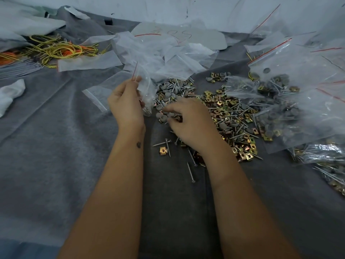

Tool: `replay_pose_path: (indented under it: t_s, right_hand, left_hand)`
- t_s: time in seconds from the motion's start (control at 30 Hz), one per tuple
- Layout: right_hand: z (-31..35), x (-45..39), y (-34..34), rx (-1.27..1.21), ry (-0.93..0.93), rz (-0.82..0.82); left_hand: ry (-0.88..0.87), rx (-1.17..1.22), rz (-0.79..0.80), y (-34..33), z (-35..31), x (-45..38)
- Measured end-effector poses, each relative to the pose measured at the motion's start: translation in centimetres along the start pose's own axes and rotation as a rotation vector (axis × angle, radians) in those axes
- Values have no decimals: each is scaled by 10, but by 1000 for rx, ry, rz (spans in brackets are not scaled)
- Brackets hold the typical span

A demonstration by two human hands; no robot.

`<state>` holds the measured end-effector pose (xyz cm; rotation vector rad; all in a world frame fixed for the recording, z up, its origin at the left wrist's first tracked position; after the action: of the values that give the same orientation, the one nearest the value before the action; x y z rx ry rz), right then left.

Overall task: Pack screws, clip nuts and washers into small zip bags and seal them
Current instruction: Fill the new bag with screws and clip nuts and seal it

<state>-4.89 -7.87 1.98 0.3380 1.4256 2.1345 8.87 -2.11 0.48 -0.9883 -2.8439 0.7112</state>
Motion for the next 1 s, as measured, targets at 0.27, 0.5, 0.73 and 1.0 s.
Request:
replay_pose_path:
  t_s: [0.27, 0.5, 0.73, 1.0]
  right_hand:
    - [5, -1, -6, 195, -33, -33]
    - [-5, 11, 22, -179, -77, -422]
    - [-8, 9, 18, -230, -92, -414]
    - [-12, 6, 14, -239, -112, -381]
  left_hand:
    - [26, -110, 98, -6, 3, 0]
    - [-9, -425, 347, -25, 7, 8]
    - [-54, -514, 472, -32, 8, 12]
    - [-81, -451, 280, -23, 5, 7]
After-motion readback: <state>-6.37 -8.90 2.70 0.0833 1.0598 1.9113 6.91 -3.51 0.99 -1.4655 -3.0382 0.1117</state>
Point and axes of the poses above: each hand's wrist, its own x-axis away from the middle knuckle, its own y-axis out of the back of the hand, z = x × y, the point moved 5 cm from there along -x, towards the middle knuckle, and after that the axes turned 15 degrees about z, right-handed, at the moved point
